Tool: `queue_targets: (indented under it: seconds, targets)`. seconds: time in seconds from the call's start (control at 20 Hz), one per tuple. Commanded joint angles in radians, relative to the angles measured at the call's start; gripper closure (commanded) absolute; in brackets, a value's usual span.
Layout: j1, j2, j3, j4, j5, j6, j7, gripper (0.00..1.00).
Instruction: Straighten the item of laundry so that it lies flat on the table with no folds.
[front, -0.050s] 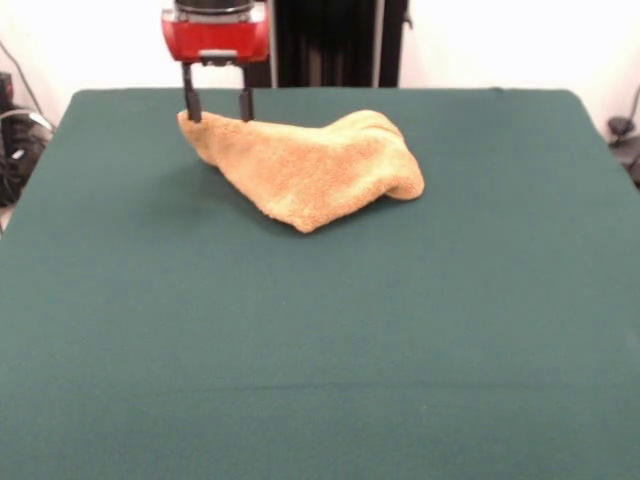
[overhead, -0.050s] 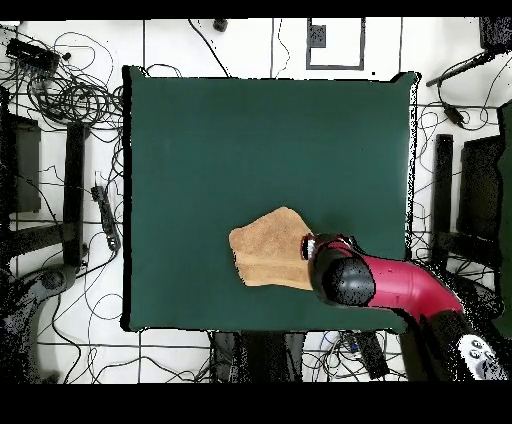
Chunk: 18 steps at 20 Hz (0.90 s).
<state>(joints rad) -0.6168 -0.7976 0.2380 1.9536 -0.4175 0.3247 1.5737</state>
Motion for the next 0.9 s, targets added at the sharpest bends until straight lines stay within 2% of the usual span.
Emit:
queue_targets:
  seconds: [0.05, 0.45, 0.9]
  targets:
    - [0.165, -0.083, -0.027, 0.038, 0.088, 0.122, 0.214, 0.00]
    - [0.196, -0.064, -0.066, 0.026, 0.103, 0.094, 0.173, 0.00]
    - [0.199, -0.090, -0.080, 0.058, 0.136, 0.092, 0.165, 0.00]
